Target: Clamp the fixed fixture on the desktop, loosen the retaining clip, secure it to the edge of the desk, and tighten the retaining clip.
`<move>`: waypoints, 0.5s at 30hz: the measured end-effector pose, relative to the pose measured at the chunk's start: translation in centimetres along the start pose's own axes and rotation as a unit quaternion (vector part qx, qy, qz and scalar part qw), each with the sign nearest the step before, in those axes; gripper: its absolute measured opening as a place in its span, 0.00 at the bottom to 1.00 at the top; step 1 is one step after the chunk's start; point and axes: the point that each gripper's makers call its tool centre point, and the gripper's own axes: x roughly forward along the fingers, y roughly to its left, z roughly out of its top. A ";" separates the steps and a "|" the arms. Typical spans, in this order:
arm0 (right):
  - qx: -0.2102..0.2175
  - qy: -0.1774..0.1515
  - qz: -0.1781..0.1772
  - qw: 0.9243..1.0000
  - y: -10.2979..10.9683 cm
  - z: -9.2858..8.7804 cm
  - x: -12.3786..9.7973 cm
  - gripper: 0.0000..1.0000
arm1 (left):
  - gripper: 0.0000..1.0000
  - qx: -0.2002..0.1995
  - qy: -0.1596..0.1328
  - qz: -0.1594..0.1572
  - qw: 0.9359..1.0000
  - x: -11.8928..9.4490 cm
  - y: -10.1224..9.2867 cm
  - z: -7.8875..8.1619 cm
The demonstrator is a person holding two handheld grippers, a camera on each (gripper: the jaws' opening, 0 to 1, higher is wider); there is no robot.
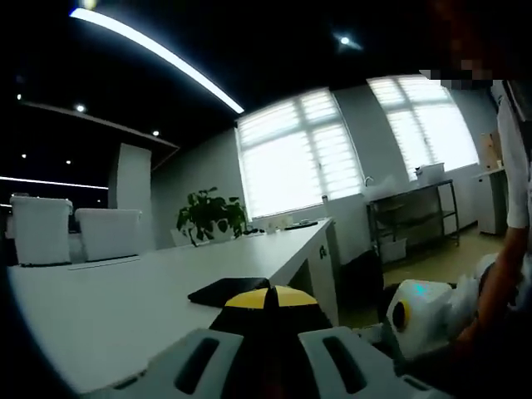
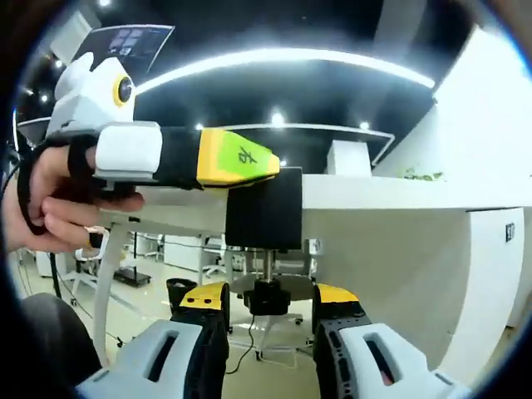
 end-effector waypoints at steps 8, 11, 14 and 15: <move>-0.008 -0.002 0.001 1.000 -0.1 -0.2 1.2 0.28 | 0.03 -0.006 -0.002 -0.004 1.000 -0.1 0.0 0.0; -0.012 0.004 0.010 1.000 0.5 -0.5 1.5 0.25 | 0.03 -0.001 -0.001 -0.006 1.000 0.0 0.0 -0.1; -0.017 0.006 0.026 1.000 0.5 -0.7 1.4 0.25 | 0.03 -0.002 -0.004 -0.004 1.000 0.0 0.0 -0.1; -0.007 0.003 0.041 0.999 0.7 -0.7 1.5 0.25 | 0.03 -0.004 -0.005 -0.004 1.000 0.0 0.1 -0.1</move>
